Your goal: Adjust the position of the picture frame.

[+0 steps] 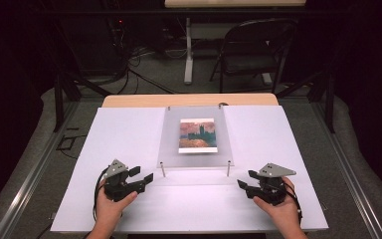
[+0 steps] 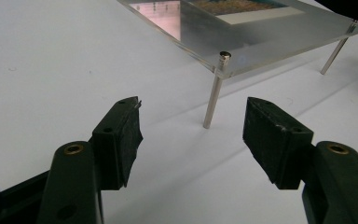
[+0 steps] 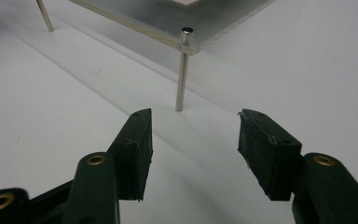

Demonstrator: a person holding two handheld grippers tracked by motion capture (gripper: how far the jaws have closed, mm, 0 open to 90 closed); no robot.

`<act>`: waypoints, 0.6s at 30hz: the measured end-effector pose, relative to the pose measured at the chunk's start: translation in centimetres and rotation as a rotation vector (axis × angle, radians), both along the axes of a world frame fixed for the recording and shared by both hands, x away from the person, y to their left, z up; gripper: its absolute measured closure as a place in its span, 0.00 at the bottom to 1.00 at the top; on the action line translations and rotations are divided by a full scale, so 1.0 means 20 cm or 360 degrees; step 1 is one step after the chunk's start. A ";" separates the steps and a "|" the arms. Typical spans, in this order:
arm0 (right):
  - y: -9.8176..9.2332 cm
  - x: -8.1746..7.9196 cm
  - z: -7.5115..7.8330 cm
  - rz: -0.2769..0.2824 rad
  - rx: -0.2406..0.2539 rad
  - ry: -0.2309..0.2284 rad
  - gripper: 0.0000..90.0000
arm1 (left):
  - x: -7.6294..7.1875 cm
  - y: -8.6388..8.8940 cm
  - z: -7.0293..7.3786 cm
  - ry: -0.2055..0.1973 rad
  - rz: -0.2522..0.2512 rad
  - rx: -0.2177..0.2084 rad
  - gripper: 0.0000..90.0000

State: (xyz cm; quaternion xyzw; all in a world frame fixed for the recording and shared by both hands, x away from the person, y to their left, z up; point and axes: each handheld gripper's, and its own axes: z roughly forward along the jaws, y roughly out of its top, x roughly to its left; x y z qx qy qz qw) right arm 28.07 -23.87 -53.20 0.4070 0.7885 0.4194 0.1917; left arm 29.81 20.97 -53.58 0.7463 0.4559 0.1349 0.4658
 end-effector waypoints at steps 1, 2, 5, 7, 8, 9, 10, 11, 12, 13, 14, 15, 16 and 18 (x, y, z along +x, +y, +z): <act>0.00 0.00 0.00 -0.0002 -0.0017 0.0000 0.50 | 0.00 0.00 0.00 -0.0003 -0.0001 -0.0002 0.41; -0.01 0.00 0.01 -0.0006 -0.0028 0.0005 0.53 | 0.00 0.00 0.00 -0.0005 -0.0002 -0.0016 0.41; -0.03 0.00 0.01 -0.0010 -0.0013 0.0015 0.55 | 0.01 0.01 0.01 0.0002 -0.0003 -0.0024 0.42; -0.03 0.00 0.01 -0.0015 -0.0023 0.0023 0.55 | 0.01 0.01 0.01 -0.0011 0.0002 -0.0017 0.42; -0.03 0.01 0.01 -0.0018 -0.0015 0.0030 0.55 | 0.01 0.01 0.01 -0.0017 0.0006 -0.0015 0.42; -0.03 0.01 0.01 -0.0024 -0.0001 0.0048 0.54 | 0.02 0.01 0.02 -0.0016 0.0017 -0.0022 0.42; -0.04 0.02 0.01 -0.0028 0.0013 0.0050 0.53 | 0.03 0.01 0.02 -0.0016 0.0017 -0.0026 0.42; -0.04 0.02 0.01 -0.0030 0.0020 0.0065 0.53 | 0.04 0.01 0.02 -0.0008 0.0020 -0.0033 0.42; -0.04 0.03 0.01 -0.0040 0.0031 0.0074 0.53 | 0.05 0.01 0.03 -0.0001 0.0026 -0.0044 0.42; -0.05 0.04 0.01 -0.0048 0.0042 0.0085 0.53 | 0.07 0.01 0.04 0.0006 0.0031 -0.0058 0.42; -0.05 0.05 0.02 -0.0050 0.0050 0.0094 0.53 | 0.08 0.01 0.04 0.0014 0.0031 -0.0067 0.42; -0.06 0.06 0.03 -0.0054 0.0060 0.0091 0.53 | 0.10 0.01 0.05 0.0021 0.0034 -0.0071 0.42; -0.07 0.07 0.03 -0.0060 0.0069 0.0092 0.53 | 0.11 0.01 0.06 0.0016 0.0040 -0.0070 0.42; -0.08 0.09 0.05 -0.0065 0.0087 0.0098 0.52 | 0.15 0.00 0.08 0.0017 0.0047 -0.0061 0.42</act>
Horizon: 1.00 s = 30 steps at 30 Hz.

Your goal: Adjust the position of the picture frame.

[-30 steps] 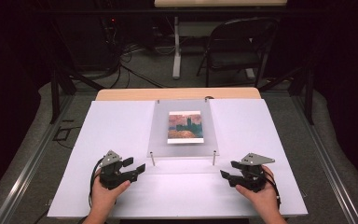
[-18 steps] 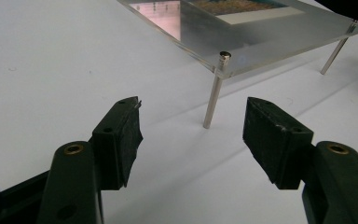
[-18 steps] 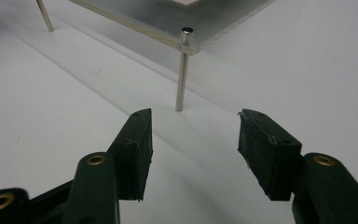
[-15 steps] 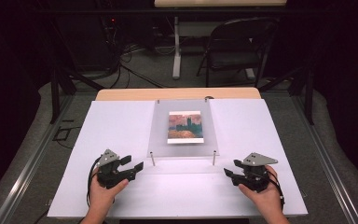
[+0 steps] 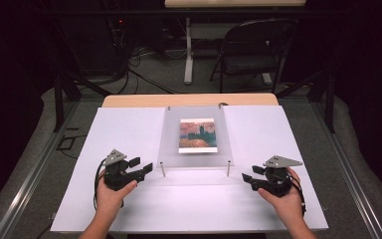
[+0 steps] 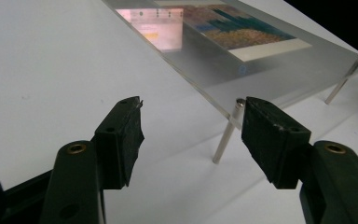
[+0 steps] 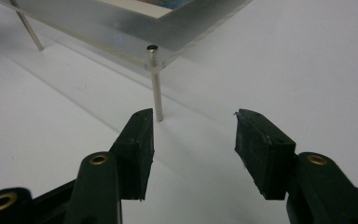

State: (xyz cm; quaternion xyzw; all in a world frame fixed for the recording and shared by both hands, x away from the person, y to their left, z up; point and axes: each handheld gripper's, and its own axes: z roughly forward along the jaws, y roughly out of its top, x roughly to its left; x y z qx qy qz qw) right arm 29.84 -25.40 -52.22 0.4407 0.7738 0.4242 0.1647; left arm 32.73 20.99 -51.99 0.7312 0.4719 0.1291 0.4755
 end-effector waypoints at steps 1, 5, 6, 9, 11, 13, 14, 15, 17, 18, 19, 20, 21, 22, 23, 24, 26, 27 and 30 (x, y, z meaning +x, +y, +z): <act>0.00 0.01 0.01 -0.0009 -0.0008 0.0005 0.51 | 0.02 0.00 0.01 0.0003 -0.0002 0.0003 0.42; -0.02 0.07 0.03 -0.0026 -0.0009 0.0007 0.49 | 0.09 -0.02 0.04 0.0029 -0.0016 -0.0003 0.42; -0.03 0.09 0.04 -0.0027 -0.0011 0.0009 0.48 | 0.11 -0.03 0.05 0.0030 -0.0014 0.0008 0.42; -0.04 0.14 0.06 -0.0036 0.0014 0.0001 0.47 | 0.15 -0.05 0.08 0.0012 -0.0043 0.0027 0.42; -0.05 0.17 0.09 -0.0034 0.0025 -0.0001 0.46 | 0.17 -0.07 0.11 0.0005 -0.0057 0.0037 0.42; -0.05 0.20 0.11 -0.0041 0.0029 0.0003 0.46 | 0.20 -0.08 0.13 -0.0002 -0.0069 0.0032 0.42; -0.05 0.22 0.12 -0.0040 0.0024 0.0000 0.45 | 0.22 -0.08 0.14 -0.0001 -0.0075 0.0033 0.43; -0.05 0.23 0.12 -0.0041 0.0023 0.0001 0.45 | 0.23 -0.09 0.15 -0.0004 -0.0073 0.0026 0.43; -0.05 0.26 0.14 -0.0048 0.0023 0.0006 0.46 | 0.26 -0.10 0.17 -0.0009 -0.0074 0.0036 0.44; -0.05 0.27 0.14 -0.0045 0.0029 0.0002 0.46 | 0.27 -0.10 0.17 -0.0011 -0.0075 0.0038 0.44; -0.05 0.29 0.15 -0.0037 0.0016 0.0000 0.46 | 0.29 -0.10 0.18 -0.0019 -0.0079 0.0044 0.45; -0.04 0.30 0.15 -0.0035 0.0008 -0.0002 0.46 | 0.30 -0.11 0.19 -0.0020 -0.0071 0.0040 0.45; -0.04 0.31 0.15 -0.0032 -0.0002 0.0001 0.46 | 0.31 -0.12 0.20 -0.0028 -0.0073 0.0040 0.46; -0.04 0.33 0.15 -0.0033 -0.0007 0.0007 0.47 | 0.32 -0.12 0.20 -0.0026 -0.0073 0.0036 0.47; -0.04 0.34 0.15 -0.0040 -0.0003 0.0014 0.47 | 0.34 -0.13 0.20 -0.0036 -0.0071 0.0033 0.47; -0.04 0.36 0.15 -0.0043 -0.0003 0.0020 0.47 | 0.35 -0.13 0.21 -0.0034 -0.0068 0.0029 0.47; -0.03 0.38 0.15 -0.0049 0.0000 0.0025 0.48 | 0.37 -0.14 0.21 -0.0028 -0.0057 0.0020 0.47; -0.04 0.40 0.15 -0.0052 0.0000 0.0032 0.48 | 0.38 -0.15 0.21 -0.0030 -0.0053 0.0024 0.47; -0.03 0.44 0.15 -0.0065 0.0015 0.0031 0.48 | 0.42 -0.16 0.22 -0.0021 -0.0039 0.0044 0.47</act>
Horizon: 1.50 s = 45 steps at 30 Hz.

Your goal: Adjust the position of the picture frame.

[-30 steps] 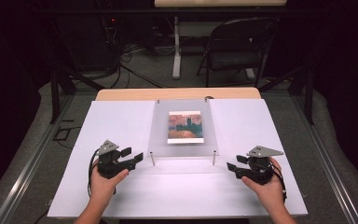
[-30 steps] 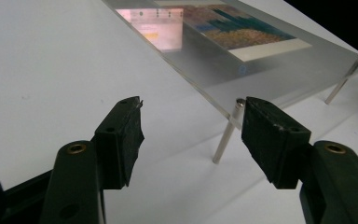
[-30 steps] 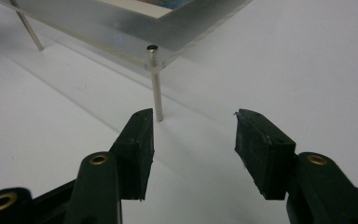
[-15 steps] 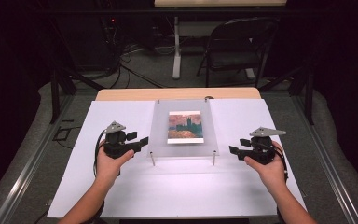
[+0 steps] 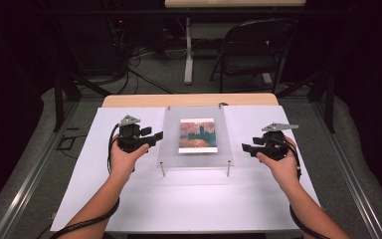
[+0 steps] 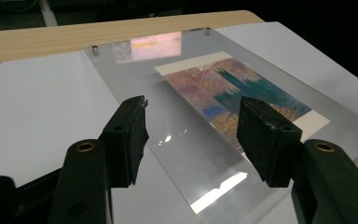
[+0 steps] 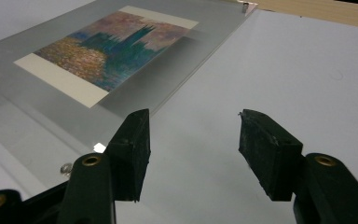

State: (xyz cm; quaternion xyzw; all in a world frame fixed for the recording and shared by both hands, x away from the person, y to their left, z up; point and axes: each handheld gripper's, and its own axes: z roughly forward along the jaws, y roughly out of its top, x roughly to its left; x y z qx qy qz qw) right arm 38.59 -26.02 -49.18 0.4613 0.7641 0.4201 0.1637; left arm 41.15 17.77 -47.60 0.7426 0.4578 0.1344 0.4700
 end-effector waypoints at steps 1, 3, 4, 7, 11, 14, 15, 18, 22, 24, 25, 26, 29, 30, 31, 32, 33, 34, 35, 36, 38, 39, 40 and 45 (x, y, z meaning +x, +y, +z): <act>0.00 0.01 0.00 -0.0006 0.0003 0.0007 0.48 | 0.01 0.00 0.00 0.0000 -0.0008 0.0006 0.47; 0.00 0.04 0.00 -0.0013 0.0020 0.0011 0.48 | 0.04 -0.01 0.01 -0.0005 -0.0001 0.0012 0.47; 0.00 0.05 0.00 -0.0015 0.0022 0.0019 0.48 | 0.05 -0.01 0.01 -0.0002 0.0004 0.0011 0.47; 0.01 0.09 0.01 -0.0016 0.0017 0.0032 0.48 | 0.09 -0.01 0.01 0.0027 0.0019 -0.0003 0.47; 0.02 0.14 0.03 -0.0014 -0.0002 0.0012 0.48 | 0.14 0.00 0.03 0.0038 0.0052 0.0001 0.47; 0.03 0.17 0.06 -0.0023 -0.0005 0.0000 0.48 | 0.17 0.00 0.04 0.0043 0.0064 0.0020 0.47; 0.03 0.18 0.07 -0.0024 -0.0007 0.0000 0.48 | 0.17 0.00 0.05 0.0044 0.0066 0.0036 0.47; 0.04 0.21 0.08 -0.0032 0.0003 -0.0006 0.47 | 0.20 -0.01 0.06 0.0042 0.0078 0.0055 0.47; 0.06 0.25 0.08 -0.0039 0.0001 0.0000 0.47 | 0.23 -0.02 0.07 0.0040 0.0088 0.0083 0.47; 0.08 0.27 0.08 -0.0043 -0.0001 -0.0002 0.47 | 0.25 -0.03 0.07 0.0037 0.0094 0.0101 0.47; 0.08 0.29 0.08 -0.0041 0.0001 -0.0006 0.47 | 0.26 -0.04 0.07 0.0039 0.0088 0.0116 0.47; 0.09 0.30 0.08 -0.0056 0.0003 0.0001 0.47 | 0.28 -0.04 0.06 0.0036 0.0090 0.0117 0.47; 0.12 0.35 0.07 -0.0069 0.0010 -0.0001 0.47 | 0.31 -0.06 0.05 0.0055 0.0084 0.0135 0.47; 0.13 0.36 0.06 -0.0073 0.0019 0.0006 0.47 | 0.32 -0.07 0.04 0.0055 0.0085 0.0140 0.47; 0.14 0.38 0.06 -0.0075 0.0017 0.0005 0.47 | 0.33 -0.08 0.03 0.0064 0.0088 0.0141 0.47; 0.15 0.39 0.06 -0.0080 0.0007 0.0007 0.47 | 0.34 -0.09 0.02 0.0066 0.0099 0.0140 0.47; 0.16 0.40 0.05 -0.0081 -0.0002 0.0005 0.47 | 0.34 -0.09 0.01 0.0084 0.0096 0.0142 0.47; 0.17 0.42 0.05 -0.0081 -0.0016 0.0008 0.47 | 0.35 -0.10 0.01 0.0093 0.0103 0.0137 0.47; 0.18 0.43 0.04 -0.0089 -0.0019 0.0017 0.47 | 0.36 -0.10 0.00 0.0096 0.0106 0.0140 0.47; 0.19 0.44 0.03 -0.0094 -0.0022 0.0015 0.47 | 0.37 -0.11 -0.01 0.0104 0.0112 0.0141 0.47; 0.21 0.45 0.03 -0.0093 -0.0026 0.0025 0.47 | 0.38 -0.12 -0.02 0.0113 0.0120 0.0142 0.47; 0.22 0.46 0.02 -0.0088 -0.0030 0.0019 0.47 | 0.38 -0.12 -0.03 0.0118 0.0109 0.0147 0.47; 0.23 0.46 0.02 -0.0081 -0.0035 0.0019 0.47 | 0.39 -0.13 -0.03 0.0121 0.0113 0.0144 0.47; 0.26 0.48 0.00 -0.0062 -0.0059 0.0025 0.47 | 0.41 -0.14 -0.06 0.0149 0.0125 0.0151 0.47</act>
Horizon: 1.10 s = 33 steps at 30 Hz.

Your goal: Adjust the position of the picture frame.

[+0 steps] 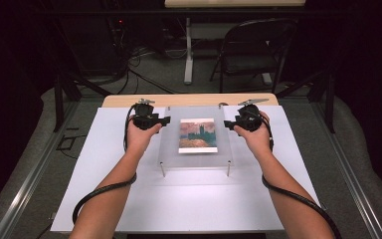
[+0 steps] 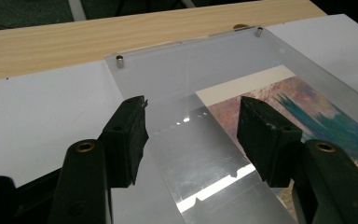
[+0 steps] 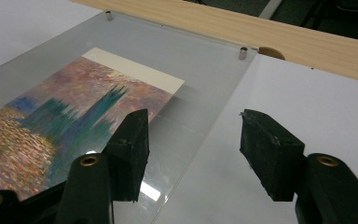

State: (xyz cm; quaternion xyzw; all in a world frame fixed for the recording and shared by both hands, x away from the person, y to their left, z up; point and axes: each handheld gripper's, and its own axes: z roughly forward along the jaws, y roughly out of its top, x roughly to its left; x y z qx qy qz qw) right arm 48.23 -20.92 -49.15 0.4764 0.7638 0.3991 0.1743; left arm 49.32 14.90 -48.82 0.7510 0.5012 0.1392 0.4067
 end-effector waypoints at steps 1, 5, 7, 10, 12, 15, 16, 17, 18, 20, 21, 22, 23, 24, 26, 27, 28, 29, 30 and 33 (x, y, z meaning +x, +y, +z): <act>0.00 0.00 -0.01 0.0001 0.0001 -0.0002 0.47 | 0.00 0.00 -0.01 -0.0007 0.0005 0.0003 0.47; 0.00 0.02 -0.03 -0.0017 0.0017 0.0012 0.47 | 0.02 -0.01 -0.04 0.0020 0.0019 -0.0005 0.46; 0.00 0.02 -0.05 -0.0026 0.0022 0.0025 0.47 | 0.03 -0.01 -0.06 0.0029 0.0026 -0.0018 0.46; -0.01 0.03 -0.08 -0.0033 0.0048 0.0045 0.47 | 0.03 -0.01 -0.08 0.0046 0.0021 -0.0017 0.46; -0.01 0.04 -0.09 -0.0038 0.0061 0.0056 0.47 | 0.03 -0.01 -0.09 0.0054 0.0027 -0.0020 0.45; -0.01 0.05 -0.10 -0.0045 0.0071 0.0062 0.47 | 0.04 -0.01 -0.11 0.0066 0.0040 -0.0026 0.45; -0.01 0.06 -0.11 -0.0046 0.0071 0.0066 0.46 | 0.05 -0.01 -0.12 0.0078 0.0038 -0.0017 0.45; -0.01 0.06 -0.11 -0.0048 0.0073 0.0073 0.46 | 0.05 -0.02 -0.13 0.0077 0.0048 -0.0015 0.44; -0.01 0.06 -0.12 -0.0049 0.0071 0.0077 0.46 | 0.05 -0.02 -0.13 0.0087 0.0048 -0.0014 0.44; 0.00 0.07 -0.13 -0.0044 0.0060 0.0083 0.46 | 0.05 -0.02 -0.14 0.0108 0.0046 -0.0027 0.43; 0.00 0.07 -0.13 -0.0045 0.0061 0.0083 0.46 | 0.05 -0.02 -0.15 0.0109 0.0057 -0.0035 0.43; 0.01 0.07 -0.13 -0.0048 0.0067 0.0092 0.46 | 0.06 -0.02 -0.15 0.0114 0.0057 -0.0039 0.43; 0.01 0.08 -0.14 -0.0046 0.0069 0.0096 0.46 | 0.06 -0.02 -0.15 0.0120 0.0057 -0.0043 0.43; 0.01 0.08 -0.14 -0.0043 0.0071 0.0100 0.46 | 0.06 -0.03 -0.16 0.0121 0.0058 -0.0048 0.43; 0.02 0.08 -0.14 -0.0040 0.0083 0.0113 0.46 | 0.06 -0.03 -0.16 0.0130 0.0052 -0.0038 0.43; 0.03 0.08 -0.14 -0.0034 0.0090 0.0110 0.46 | 0.06 -0.04 -0.16 0.0136 0.0047 -0.0042 0.43; 0.03 0.08 -0.14 -0.0031 0.0096 0.0116 0.46 | 0.06 -0.04 -0.17 0.0137 0.0050 -0.0047 0.43; 0.04 0.08 -0.14 -0.0027 0.0104 0.0124 0.46 | 0.07 -0.04 -0.17 0.0148 0.0041 -0.0046 0.42; 0.04 0.09 -0.14 -0.0023 0.0111 0.0130 0.45 | 0.07 -0.05 -0.17 0.0150 0.0038 -0.0048 0.42; 0.05 0.09 -0.14 -0.0021 0.0140 0.0159 0.44 | 0.07 -0.05 -0.17 0.0165 0.0040 -0.0060 0.41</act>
